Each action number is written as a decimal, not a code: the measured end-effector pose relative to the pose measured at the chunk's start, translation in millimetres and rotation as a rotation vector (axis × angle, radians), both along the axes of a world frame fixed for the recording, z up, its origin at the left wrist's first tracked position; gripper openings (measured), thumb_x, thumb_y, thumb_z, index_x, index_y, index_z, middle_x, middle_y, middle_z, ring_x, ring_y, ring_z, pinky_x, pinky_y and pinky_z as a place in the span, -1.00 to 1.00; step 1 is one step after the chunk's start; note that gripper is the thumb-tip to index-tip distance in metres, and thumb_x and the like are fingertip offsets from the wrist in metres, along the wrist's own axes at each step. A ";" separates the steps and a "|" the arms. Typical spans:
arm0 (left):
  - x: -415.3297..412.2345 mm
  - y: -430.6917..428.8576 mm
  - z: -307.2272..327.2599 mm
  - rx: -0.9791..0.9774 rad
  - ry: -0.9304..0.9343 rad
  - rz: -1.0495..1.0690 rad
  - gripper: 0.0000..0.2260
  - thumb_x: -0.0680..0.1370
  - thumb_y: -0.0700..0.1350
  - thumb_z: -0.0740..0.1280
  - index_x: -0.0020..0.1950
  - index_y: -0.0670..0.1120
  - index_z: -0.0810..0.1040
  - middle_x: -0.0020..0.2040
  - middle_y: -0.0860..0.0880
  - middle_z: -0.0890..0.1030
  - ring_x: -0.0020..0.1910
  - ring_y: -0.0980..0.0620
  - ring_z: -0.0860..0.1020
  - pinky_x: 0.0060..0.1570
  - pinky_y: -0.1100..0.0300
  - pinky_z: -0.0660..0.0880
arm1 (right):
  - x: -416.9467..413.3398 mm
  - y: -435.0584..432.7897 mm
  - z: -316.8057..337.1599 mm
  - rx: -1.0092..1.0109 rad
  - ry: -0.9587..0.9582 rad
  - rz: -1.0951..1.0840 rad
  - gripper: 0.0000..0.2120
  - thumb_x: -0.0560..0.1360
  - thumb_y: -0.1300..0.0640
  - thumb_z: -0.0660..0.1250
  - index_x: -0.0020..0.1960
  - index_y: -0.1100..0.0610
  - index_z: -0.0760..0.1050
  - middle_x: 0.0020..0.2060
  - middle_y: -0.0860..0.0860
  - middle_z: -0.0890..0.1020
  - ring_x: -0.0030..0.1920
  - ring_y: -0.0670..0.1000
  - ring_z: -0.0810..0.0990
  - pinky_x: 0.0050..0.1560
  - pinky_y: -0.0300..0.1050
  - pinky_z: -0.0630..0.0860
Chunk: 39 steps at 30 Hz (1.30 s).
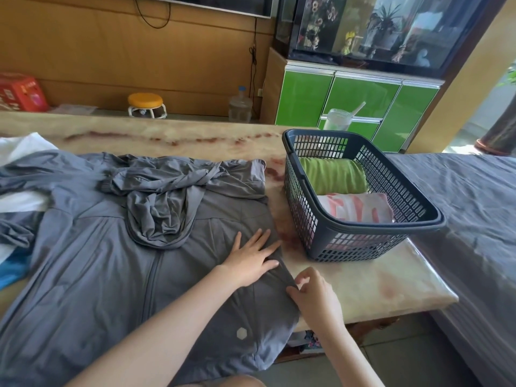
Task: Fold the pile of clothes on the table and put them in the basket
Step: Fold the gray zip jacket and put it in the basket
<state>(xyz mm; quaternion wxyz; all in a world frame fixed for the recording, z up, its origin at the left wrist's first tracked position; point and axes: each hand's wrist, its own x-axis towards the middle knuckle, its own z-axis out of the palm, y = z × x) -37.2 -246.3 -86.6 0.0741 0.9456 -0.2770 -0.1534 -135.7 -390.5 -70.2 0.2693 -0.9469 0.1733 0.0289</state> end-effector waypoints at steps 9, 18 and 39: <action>5.5 21.6 -7.3 -0.063 -0.129 0.176 -0.53 0.65 0.12 -0.04 0.55 0.08 -0.03 0.56 -0.02 -0.15 0.52 0.00 -0.23 0.47 -0.10 -0.21 | 24.7 16.9 -6.7 -0.177 -0.198 0.386 -0.56 0.55 -0.06 0.25 0.40 0.01 0.36 0.37 -0.09 0.40 0.37 -0.02 0.29 0.35 -0.16 0.19; 45.9 84.1 23.4 -0.529 -0.237 0.368 -0.72 0.59 -0.14 0.21 0.29 -0.02 0.52 0.27 0.02 0.51 0.23 0.01 0.47 0.22 0.14 0.40 | 74.4 58.2 7.7 -0.131 -0.344 0.359 -0.80 0.51 0.10 0.31 0.11 0.03 0.61 0.13 -0.10 0.58 0.23 0.02 0.36 0.17 -0.18 0.18; 167.9 312.6 5.6 -0.282 -0.310 0.526 -0.84 0.48 -0.02 0.41 0.04 0.01 0.59 0.15 0.04 0.60 0.25 -0.01 0.47 0.37 -0.05 0.18 | 312.4 137.6 -7.2 -0.206 -0.423 0.678 -0.79 0.42 0.21 0.42 0.06 0.10 0.61 0.10 0.01 0.58 0.21 0.09 0.36 0.30 0.03 0.27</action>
